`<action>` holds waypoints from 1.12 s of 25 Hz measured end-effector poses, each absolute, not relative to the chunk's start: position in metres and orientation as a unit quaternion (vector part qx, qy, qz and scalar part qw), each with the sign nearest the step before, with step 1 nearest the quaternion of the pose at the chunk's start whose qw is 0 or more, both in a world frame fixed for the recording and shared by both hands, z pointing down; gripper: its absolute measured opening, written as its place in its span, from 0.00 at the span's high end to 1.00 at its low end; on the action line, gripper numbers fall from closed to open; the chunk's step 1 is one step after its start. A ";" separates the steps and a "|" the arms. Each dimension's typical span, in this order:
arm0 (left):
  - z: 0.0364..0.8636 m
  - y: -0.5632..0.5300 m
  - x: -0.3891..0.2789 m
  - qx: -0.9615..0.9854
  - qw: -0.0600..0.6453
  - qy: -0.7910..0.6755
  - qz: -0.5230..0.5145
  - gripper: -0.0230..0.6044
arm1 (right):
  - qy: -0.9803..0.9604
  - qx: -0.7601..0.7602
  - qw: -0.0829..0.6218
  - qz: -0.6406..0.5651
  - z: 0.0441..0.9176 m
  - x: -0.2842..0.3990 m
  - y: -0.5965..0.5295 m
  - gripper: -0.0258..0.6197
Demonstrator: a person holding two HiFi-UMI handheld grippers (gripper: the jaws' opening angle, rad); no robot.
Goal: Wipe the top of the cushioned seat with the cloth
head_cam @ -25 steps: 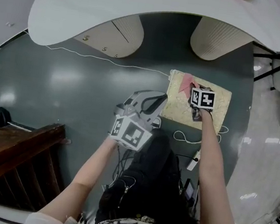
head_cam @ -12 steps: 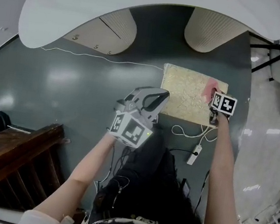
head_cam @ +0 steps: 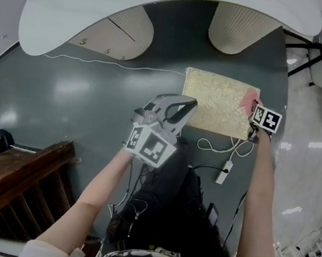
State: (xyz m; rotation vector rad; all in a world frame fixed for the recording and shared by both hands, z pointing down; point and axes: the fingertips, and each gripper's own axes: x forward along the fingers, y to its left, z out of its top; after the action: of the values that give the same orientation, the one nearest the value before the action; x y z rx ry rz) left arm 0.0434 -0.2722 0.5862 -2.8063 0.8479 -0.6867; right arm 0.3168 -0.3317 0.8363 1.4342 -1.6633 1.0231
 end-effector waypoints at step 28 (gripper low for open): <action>0.566 -0.241 0.008 -0.919 0.099 0.279 -0.259 0.95 | -0.789 0.339 0.333 0.390 0.846 0.062 -0.292 0.94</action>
State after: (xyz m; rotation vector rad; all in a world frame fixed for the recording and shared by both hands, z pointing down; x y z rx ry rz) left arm 0.0082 -0.2406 0.5656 -2.7181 0.8255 -0.7670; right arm 0.0624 -0.2916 0.8457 0.8851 -2.0610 1.0174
